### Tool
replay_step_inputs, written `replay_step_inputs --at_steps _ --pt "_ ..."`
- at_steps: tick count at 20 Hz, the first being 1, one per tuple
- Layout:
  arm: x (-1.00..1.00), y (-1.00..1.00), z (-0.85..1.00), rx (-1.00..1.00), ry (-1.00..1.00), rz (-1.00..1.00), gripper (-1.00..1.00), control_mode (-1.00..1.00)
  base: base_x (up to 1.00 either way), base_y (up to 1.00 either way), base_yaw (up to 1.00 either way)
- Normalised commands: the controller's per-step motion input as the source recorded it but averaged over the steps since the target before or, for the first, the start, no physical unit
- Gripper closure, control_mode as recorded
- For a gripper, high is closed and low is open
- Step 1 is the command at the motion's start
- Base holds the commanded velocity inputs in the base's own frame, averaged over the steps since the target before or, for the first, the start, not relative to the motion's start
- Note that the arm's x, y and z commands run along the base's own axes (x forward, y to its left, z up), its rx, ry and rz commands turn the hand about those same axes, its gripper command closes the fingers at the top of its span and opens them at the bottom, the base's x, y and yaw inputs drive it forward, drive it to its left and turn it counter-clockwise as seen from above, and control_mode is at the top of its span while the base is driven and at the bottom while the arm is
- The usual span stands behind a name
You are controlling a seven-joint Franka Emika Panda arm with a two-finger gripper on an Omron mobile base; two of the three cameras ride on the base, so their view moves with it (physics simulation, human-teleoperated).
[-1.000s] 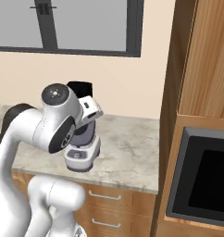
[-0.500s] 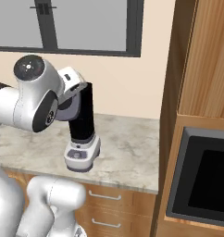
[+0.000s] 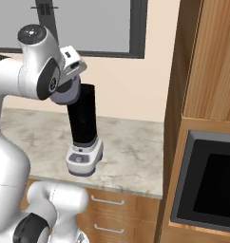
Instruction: Close the lid blender by securely placing the lid on top.
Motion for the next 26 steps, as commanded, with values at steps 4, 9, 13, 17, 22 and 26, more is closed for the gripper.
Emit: replay_step_inputs --at_steps 4,9,13,17,22,26 --pt "0.47 0.11 0.00 0.00 0.03 0.00 1.00 -1.00 0.00 0.00 0.00" --pt "0.51 0.11 0.00 0.00 0.09 -0.03 1.00 -1.00 0.00 0.00 0.00" --pt "0.59 0.07 0.00 0.00 0.12 -0.02 1.00 -1.00 0.00 0.00 0.00" --pt "0.47 0.01 0.00 0.00 0.17 0.00 1.00 -1.00 0.00 0.00 0.00" --pt "0.38 0.00 0.00 0.05 0.14 0.00 1.00 -1.00 0.00 0.00 0.00" --pt "0.20 0.00 -0.05 0.07 0.06 -0.01 1.00 -1.00 0.00 0.00 0.00"
